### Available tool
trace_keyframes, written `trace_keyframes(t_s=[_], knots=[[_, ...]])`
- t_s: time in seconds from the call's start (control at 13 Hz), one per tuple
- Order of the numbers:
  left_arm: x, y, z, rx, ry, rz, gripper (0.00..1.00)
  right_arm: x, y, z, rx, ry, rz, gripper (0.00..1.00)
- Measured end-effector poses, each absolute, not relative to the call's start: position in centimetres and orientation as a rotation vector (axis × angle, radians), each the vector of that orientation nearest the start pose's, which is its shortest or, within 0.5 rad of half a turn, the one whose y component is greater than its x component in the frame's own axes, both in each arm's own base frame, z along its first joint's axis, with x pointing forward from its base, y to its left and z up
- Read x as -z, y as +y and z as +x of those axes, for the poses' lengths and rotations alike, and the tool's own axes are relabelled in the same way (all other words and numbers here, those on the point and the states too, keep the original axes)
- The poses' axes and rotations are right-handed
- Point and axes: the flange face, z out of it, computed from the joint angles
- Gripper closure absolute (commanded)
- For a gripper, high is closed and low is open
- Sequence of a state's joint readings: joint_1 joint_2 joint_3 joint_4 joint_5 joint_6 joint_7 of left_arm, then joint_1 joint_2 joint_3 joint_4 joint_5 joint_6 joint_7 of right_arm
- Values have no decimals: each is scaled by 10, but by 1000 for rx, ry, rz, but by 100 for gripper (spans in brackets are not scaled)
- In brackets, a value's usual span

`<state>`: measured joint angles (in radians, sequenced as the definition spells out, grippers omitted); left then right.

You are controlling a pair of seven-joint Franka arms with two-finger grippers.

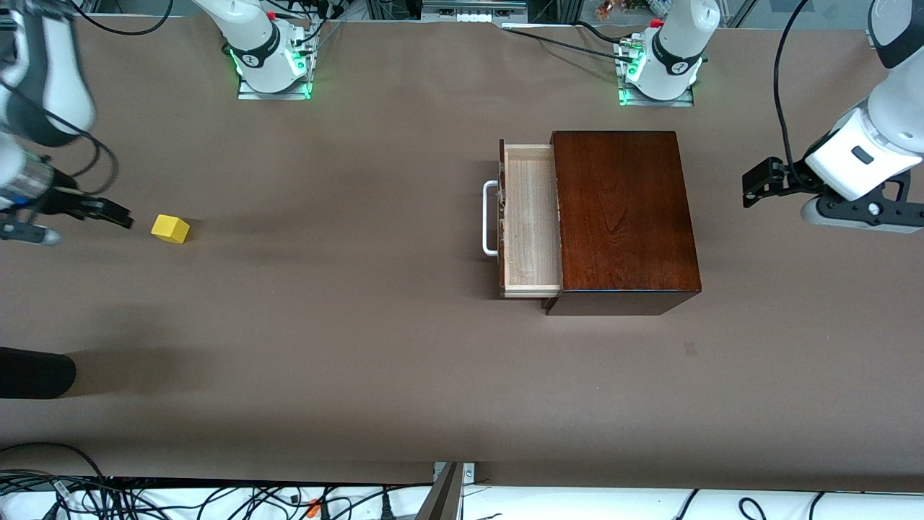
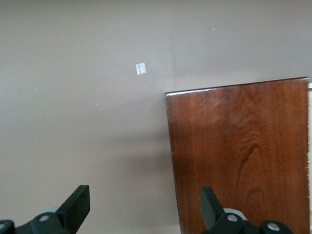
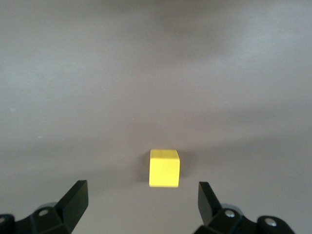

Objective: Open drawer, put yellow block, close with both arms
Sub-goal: 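Lower the right gripper over the yellow cube and grasp it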

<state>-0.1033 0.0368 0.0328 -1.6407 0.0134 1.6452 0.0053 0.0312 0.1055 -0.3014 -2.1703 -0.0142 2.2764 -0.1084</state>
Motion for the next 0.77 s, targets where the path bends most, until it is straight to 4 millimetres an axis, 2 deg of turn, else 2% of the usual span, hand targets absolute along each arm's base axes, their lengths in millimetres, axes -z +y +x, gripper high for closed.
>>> trace_keyframes(t_s=[0.15,0.38,0.54,0.77], knots=[[-574,-22,560,-40,81,-3126,0,-305,-145,528,-15,221,-3194,0],[-576,-20,556,-29,80,-3126,0,-260,-147,530,-55,236,-3202,0],[-578,-25,557,-13,104,-3104,0,-240,-147,528,-94,269,-3186,0],[-579,-31,556,-9,124,-3095,0,-221,-147,525,-144,267,-3187,0]])
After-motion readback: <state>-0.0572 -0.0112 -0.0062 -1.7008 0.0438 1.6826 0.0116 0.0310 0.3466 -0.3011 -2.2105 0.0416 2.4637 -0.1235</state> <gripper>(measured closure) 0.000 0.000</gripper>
